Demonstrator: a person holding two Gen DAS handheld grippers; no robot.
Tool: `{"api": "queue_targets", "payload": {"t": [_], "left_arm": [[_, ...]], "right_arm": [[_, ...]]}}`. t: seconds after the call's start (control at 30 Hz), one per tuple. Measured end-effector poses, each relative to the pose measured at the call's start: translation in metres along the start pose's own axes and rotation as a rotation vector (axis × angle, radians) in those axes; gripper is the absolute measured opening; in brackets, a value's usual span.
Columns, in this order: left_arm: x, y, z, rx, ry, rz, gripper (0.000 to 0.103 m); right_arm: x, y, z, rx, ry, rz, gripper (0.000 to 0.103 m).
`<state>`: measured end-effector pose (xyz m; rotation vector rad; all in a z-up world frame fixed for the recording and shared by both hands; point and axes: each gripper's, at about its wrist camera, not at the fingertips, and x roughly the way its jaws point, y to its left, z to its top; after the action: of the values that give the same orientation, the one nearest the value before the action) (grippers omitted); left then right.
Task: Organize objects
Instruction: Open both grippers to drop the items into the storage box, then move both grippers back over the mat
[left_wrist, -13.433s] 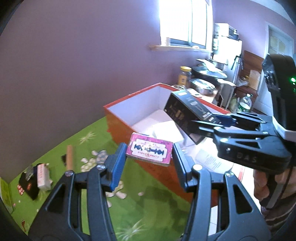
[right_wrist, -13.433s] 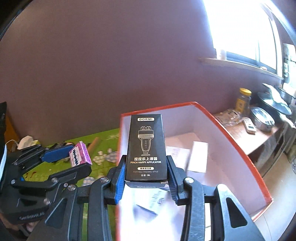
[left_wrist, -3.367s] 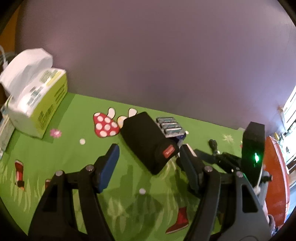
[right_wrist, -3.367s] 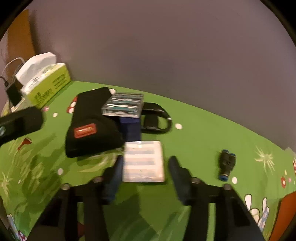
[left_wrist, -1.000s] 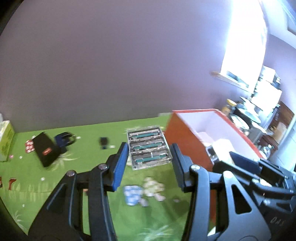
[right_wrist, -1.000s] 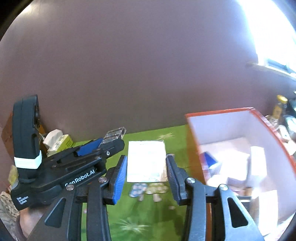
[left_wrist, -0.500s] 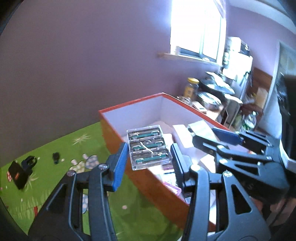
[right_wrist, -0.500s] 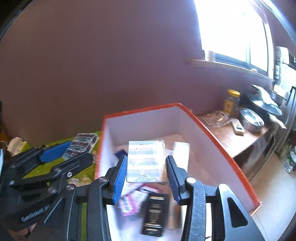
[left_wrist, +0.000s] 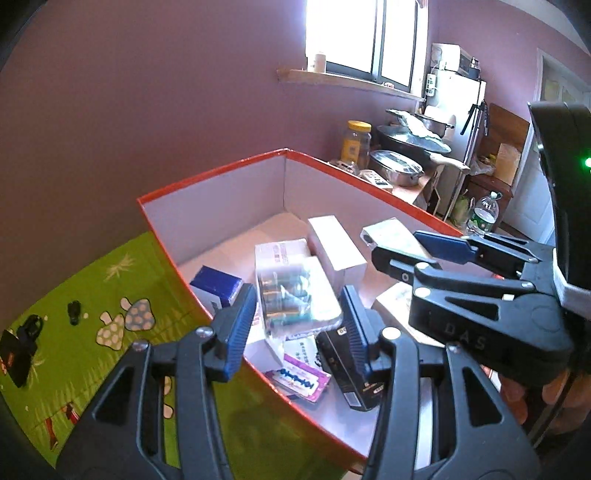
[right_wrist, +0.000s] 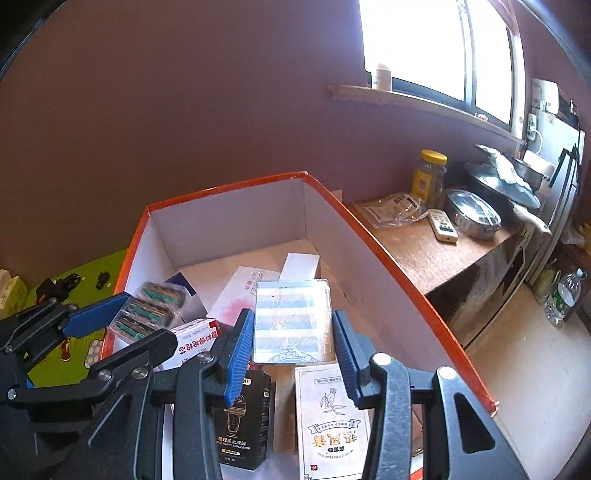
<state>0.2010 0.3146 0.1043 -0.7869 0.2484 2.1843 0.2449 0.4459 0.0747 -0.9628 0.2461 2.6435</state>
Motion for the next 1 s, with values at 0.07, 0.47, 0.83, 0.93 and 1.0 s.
{"api": "queue_targets", "payload": {"t": [0.07,0.47,0.83,0.93,1.0], "left_arm": [[-0.001,0.001,0.000,-0.004,-0.003,0.008,0.064],[-0.013,0.014,-0.002,-0.043,-0.023,-0.003,0.075],[-0.033,0.045,-0.006,-0.092,-0.059,0.020,0.078],[-0.038,0.060,-0.009,-0.107,-0.063,0.038,0.078],[-0.042,0.070,-0.012,-0.114,-0.065,0.050,0.079]], "right_arm": [[0.000,0.000,0.000,0.002,0.006,-0.011,0.045],[-0.005,0.005,0.003,-0.002,-0.012,-0.032,0.068],[-0.015,0.039,0.008,-0.072,-0.045,-0.007,0.075],[-0.019,0.050,0.010,-0.092,-0.059,0.008,0.078],[-0.021,0.060,0.012,-0.109,-0.066,0.018,0.081]]}}
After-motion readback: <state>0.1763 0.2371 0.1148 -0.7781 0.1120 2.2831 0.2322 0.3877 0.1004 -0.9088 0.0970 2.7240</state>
